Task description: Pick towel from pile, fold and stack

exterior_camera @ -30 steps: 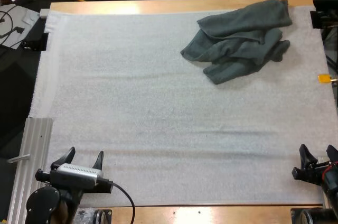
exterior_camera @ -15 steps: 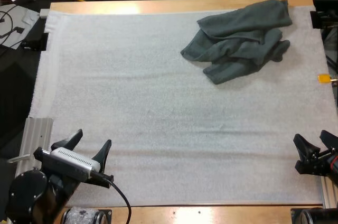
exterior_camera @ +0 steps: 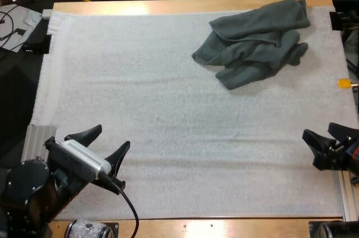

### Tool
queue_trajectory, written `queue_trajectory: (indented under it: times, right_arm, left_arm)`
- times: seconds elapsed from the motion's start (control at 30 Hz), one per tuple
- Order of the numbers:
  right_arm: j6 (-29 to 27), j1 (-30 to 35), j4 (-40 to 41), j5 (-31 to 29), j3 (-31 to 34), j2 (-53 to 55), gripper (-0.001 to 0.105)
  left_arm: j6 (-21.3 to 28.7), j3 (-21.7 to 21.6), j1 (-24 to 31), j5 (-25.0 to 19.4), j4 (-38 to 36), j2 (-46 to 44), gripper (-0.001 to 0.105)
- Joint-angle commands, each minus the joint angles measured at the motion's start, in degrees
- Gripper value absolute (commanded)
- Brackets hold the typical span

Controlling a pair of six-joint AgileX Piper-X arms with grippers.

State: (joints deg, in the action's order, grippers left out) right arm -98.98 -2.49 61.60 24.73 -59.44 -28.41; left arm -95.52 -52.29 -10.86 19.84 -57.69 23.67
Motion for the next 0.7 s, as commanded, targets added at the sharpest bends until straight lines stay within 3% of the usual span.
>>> queue_trajectory:
  times: [0.0,0.4,0.67]
  right_arm:
    - [-0.32,0.11,-0.52,1.76,-1.66,-3.18,0.063]
    - [4.13,-1.48,-9.40,1.72,-2.12,-16.13,0.063]
    - [13.61,-10.73,-24.28,-7.53,-2.03,-32.40,0.063]
  left_arm:
    - [0.11,-1.13,-0.73,0.63,0.03,1.30,0.061]
    - [-0.50,-0.98,-0.60,1.31,0.08,1.77,0.062]
    - [-0.66,-1.02,-0.70,1.69,-0.07,2.07,0.062]
